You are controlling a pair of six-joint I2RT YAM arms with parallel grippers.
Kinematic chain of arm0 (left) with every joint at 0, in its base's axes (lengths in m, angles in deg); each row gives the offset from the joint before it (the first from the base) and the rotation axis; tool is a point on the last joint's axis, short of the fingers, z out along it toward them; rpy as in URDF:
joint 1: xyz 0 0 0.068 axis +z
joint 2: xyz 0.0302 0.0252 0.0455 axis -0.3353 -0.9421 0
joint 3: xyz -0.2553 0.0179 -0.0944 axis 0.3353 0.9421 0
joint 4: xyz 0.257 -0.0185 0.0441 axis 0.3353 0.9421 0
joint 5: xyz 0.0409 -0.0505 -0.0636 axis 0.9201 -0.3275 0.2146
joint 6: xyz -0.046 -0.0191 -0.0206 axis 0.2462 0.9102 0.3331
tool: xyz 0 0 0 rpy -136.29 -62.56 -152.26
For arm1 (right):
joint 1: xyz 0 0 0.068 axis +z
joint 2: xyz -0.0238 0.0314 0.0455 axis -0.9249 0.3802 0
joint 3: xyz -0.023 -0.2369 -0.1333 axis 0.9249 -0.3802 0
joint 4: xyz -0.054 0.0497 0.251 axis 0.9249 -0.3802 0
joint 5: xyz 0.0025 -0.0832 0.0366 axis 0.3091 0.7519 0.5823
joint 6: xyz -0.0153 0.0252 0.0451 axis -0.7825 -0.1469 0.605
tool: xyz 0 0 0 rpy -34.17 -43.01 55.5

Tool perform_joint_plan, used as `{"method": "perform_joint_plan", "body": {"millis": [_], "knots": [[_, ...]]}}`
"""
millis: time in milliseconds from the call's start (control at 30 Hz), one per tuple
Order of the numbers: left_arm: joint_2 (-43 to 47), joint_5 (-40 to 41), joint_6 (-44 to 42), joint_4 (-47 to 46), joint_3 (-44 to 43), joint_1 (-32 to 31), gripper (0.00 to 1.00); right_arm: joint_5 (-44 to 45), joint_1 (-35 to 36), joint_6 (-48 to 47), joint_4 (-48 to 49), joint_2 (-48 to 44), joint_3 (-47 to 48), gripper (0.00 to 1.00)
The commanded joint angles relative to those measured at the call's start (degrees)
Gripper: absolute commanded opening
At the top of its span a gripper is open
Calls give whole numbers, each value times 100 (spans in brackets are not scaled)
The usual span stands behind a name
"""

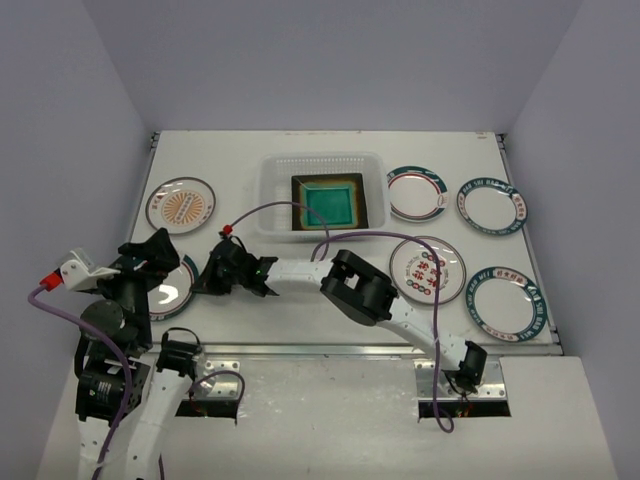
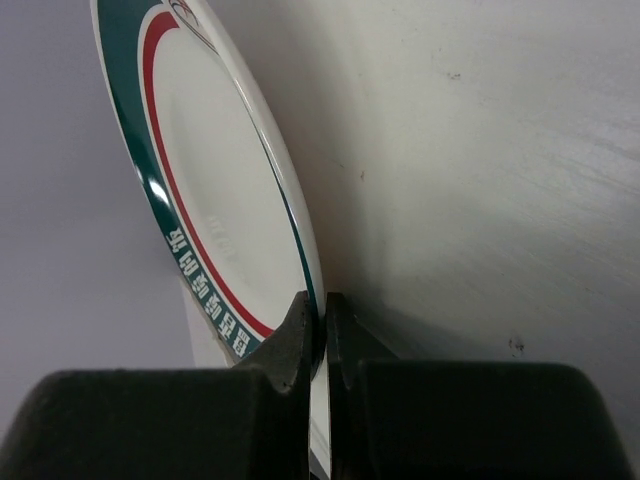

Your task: Place the plates into the plastic bin on the countertop

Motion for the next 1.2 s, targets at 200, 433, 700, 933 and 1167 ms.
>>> {"method": "perform_joint_plan", "body": {"millis": [200,433,700,933,1167], "knots": [[-48,-144,-91,-245,33,17,100,325,-7,-568,696,-1690,-2005,0],[145,-13,-38,-202,24,21,100,391,-4,-1092,826,-3129,-3031,0],[411,225,59,-87,-11,13,100,719,-24,-1563,421,-4115,-3376,0],[361,201,59,-81,-17,13,100,1265,-334,-1690,-484,-4663,-3275,0],[231,98,32,-111,7,13,100,1415,-1128,-1813,-936,-5467,-3545,0]]}}
